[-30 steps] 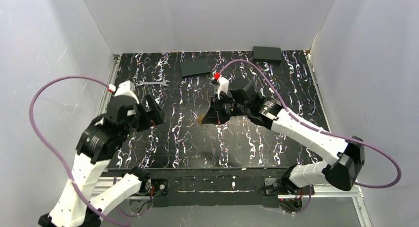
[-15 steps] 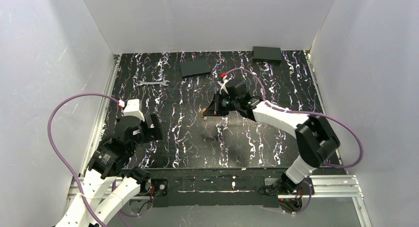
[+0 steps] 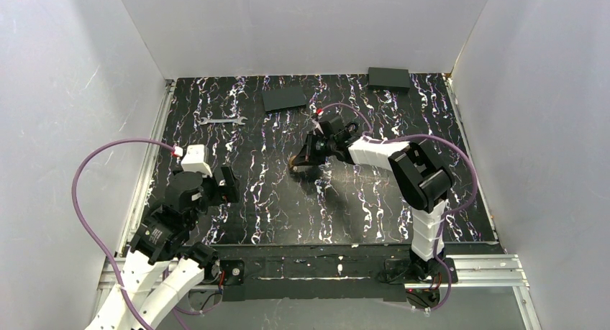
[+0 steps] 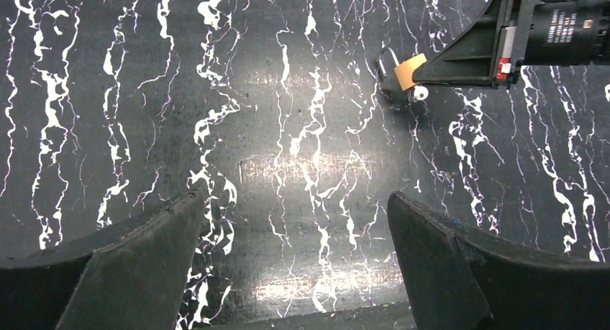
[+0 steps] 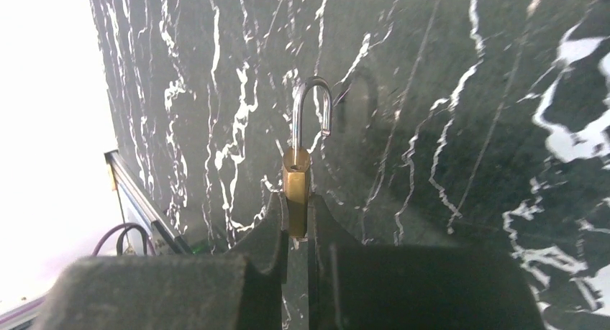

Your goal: Unlock with the key

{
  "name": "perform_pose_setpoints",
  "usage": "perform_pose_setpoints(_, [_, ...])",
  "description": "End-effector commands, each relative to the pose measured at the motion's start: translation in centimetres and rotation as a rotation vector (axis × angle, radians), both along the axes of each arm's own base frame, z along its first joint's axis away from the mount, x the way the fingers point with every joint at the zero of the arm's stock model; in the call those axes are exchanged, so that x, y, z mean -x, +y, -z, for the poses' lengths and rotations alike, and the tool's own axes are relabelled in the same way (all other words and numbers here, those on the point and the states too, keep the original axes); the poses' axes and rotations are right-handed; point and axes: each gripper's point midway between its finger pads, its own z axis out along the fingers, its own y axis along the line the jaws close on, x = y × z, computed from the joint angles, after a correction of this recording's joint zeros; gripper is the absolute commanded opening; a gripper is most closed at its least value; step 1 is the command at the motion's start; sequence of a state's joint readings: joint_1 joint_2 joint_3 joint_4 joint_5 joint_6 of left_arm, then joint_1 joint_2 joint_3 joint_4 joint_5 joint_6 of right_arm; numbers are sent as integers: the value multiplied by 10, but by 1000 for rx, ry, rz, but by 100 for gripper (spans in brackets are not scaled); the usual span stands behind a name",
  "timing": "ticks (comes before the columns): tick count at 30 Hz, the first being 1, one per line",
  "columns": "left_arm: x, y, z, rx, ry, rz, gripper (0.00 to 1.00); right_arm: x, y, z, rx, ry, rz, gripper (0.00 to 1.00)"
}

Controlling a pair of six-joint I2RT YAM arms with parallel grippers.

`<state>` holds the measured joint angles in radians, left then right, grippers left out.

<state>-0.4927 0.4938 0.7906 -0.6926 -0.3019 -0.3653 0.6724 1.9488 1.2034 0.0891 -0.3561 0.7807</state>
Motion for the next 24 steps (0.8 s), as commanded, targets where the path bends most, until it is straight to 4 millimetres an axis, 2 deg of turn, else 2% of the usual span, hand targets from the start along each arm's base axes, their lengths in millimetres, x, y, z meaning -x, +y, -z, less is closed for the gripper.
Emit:
perform_pose_setpoints(1, [-3,-1,-4,2,-35,13,98,-29,5,-14,-51,-69,4,1])
perform_pose_setpoints(5, [-3,-4,-4,8,-39,26,98,-32,1,4,-17,-45,-7,2])
perform_pose_setpoints(12, [-3,-4,-4,7,-43,29,98,-33,-8,15,34,-40,-7,28])
perform_pose_setpoints(15, [-3,-4,-4,7,-44,29,98,-34,-11,11,40,-50,-6,41])
perform_pose_setpoints(19, [-3,-4,-4,7,-44,32,98,-39,-19,0,58,-76,4,64])
perform_pose_setpoints(24, [-3,-6,-4,9,-42,38,98,-44,-37,-26,101,-131,18,79])
